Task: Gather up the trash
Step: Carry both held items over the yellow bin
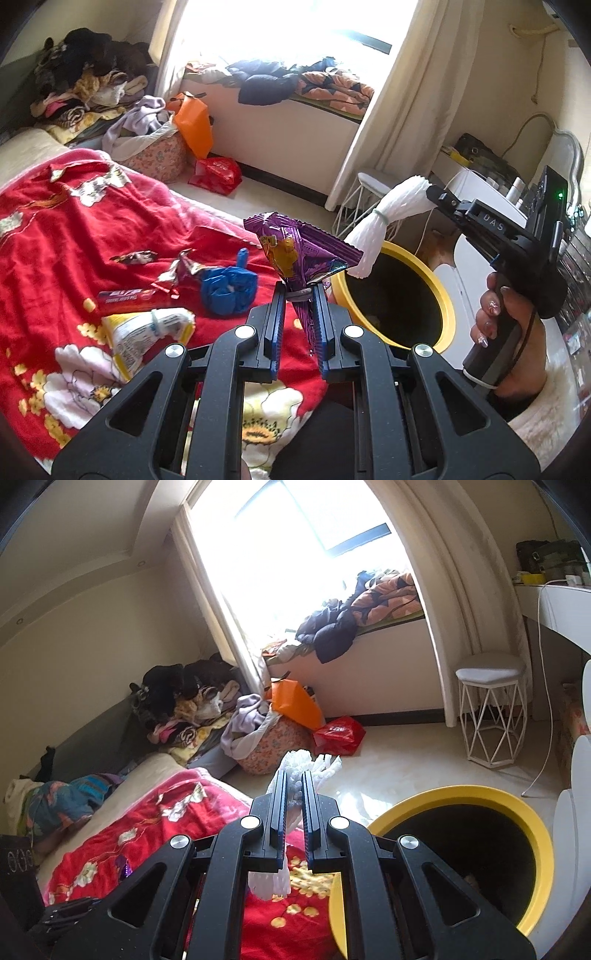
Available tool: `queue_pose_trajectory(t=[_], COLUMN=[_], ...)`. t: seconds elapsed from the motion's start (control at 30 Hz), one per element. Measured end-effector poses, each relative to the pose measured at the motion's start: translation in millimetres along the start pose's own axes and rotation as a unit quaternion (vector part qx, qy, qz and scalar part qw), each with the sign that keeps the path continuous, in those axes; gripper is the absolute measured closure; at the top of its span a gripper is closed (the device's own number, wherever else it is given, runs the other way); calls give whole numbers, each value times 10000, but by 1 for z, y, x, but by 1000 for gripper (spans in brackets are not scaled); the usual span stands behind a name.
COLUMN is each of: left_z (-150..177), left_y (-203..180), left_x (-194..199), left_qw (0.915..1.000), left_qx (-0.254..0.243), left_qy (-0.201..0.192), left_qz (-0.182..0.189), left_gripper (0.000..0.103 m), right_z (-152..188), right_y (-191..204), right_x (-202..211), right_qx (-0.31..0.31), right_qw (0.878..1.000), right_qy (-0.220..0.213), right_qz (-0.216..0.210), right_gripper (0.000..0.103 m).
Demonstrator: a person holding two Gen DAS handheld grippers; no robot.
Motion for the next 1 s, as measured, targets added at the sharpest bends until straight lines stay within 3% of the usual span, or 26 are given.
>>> queue_pose_trajectory(t=[0.3, 1.0], left_z=[-6, -8], left_y=[-16, -70], left_x=[-6, -51], left_qw=[9999, 9970], left_qx=[-151, -649], left_qy=[6, 269], left_qz=[66, 312], left_gripper=[93, 93], right_z=[-4, 1], right_y=[-12, -78], right_x=[5, 28], right_qx=[-191, -498], right_qw=[9997, 9927], right_qy=[-114, -362], right_qz=[83, 1035], right_gripper=[95, 95])
Point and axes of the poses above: each gripper's, at about its wrist camera, not at the fingertips, and x roughly against the way its jaws point, y to its left, z to its underside, the point moved 3 cm from there along -x, roughly the way its jaws point, and after that the axes turned 10 degrees about y, right-handed, at the moved point
